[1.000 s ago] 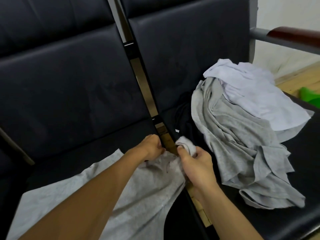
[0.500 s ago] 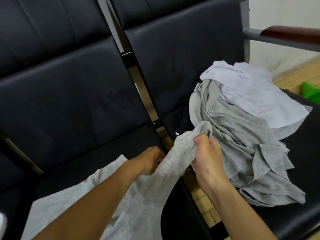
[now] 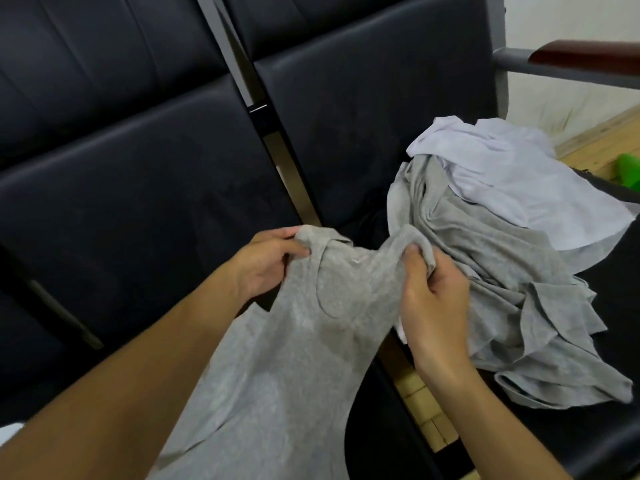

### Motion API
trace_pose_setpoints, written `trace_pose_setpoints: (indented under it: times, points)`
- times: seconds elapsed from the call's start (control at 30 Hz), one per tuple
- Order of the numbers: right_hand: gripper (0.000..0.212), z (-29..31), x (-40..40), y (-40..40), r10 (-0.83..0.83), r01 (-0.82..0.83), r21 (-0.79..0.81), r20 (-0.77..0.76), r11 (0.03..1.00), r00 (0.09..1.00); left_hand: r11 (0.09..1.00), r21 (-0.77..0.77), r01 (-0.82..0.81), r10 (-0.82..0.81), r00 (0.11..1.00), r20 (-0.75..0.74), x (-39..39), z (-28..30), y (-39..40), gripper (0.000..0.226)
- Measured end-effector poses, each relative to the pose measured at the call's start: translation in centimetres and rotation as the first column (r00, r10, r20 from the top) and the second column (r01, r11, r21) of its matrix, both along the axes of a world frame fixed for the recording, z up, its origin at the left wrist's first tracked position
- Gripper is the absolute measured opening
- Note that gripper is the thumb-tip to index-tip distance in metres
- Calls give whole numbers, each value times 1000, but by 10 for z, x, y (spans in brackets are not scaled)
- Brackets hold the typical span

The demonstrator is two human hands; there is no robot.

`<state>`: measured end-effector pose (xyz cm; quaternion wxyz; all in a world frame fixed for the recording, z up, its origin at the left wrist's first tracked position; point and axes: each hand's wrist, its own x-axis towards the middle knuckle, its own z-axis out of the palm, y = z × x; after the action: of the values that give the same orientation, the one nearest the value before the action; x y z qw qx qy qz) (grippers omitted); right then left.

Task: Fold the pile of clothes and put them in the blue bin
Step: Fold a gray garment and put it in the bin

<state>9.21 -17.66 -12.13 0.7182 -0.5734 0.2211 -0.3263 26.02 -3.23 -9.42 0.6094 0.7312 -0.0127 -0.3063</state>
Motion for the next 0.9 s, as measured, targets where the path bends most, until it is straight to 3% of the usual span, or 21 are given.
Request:
trace_pose_setpoints:
  times: [0.1,0.17,0.23,0.3,0.33,0.37,0.43,0.5,0.53,0.6,0.67,0.73,0.8,0.9]
  points:
    - [33,16,-8,26,200,-194,-53,136,980,970,993,115,27,-42,990,131,-3,17,27,47]
    - [20,17,-16,51,445,-431,-123,143,894,884,984,167,68,-98,979,180,-7,24,63,43]
    - [20,12,-23,76,765,-760,-93,40,643,642,931,294,216,-277,943,184,-14,27,111,37]
    - [33,-2,-27,92,938,-949,-37,-143,313,315,813,396,427,-474,880,24,-23,27,161,39]
    - [42,-11,-28,94,947,-975,-10,-234,223,219,752,423,505,-532,845,-62,-27,25,183,41]
    - [50,-18,-28,93,928,-980,-4,-321,199,190,706,464,536,-557,824,-105,-29,21,202,40]
    - [52,-29,-24,84,755,-958,-163,-590,235,285,655,584,479,-559,828,-52,-27,9,229,45]
    - [55,-38,-19,74,399,-898,-418,-806,141,437,605,695,390,-603,794,79,-19,-11,235,58]
    - [60,-40,-20,70,273,-900,-426,-858,95,435,579,735,354,-631,765,128,-16,-20,227,57]
    - [56,-43,-19,72,211,-953,-266,-933,143,292,527,787,322,-713,672,202,-12,-41,201,45]
    - [33,-45,-19,82,285,-965,-192,-929,179,237,362,895,260,-871,437,225,-10,-55,164,51]
    - [37,-48,-18,91,306,-968,-201,-922,148,238,274,934,229,-935,291,203,-6,-69,133,52]
    - [36,-51,-19,90,313,-960,-221,-912,173,267,262,931,253,-935,307,179,0,-73,114,36]
    - [28,-57,-17,81,354,-914,-257,-861,314,364,318,885,340,-851,514,108,6,-73,118,35]
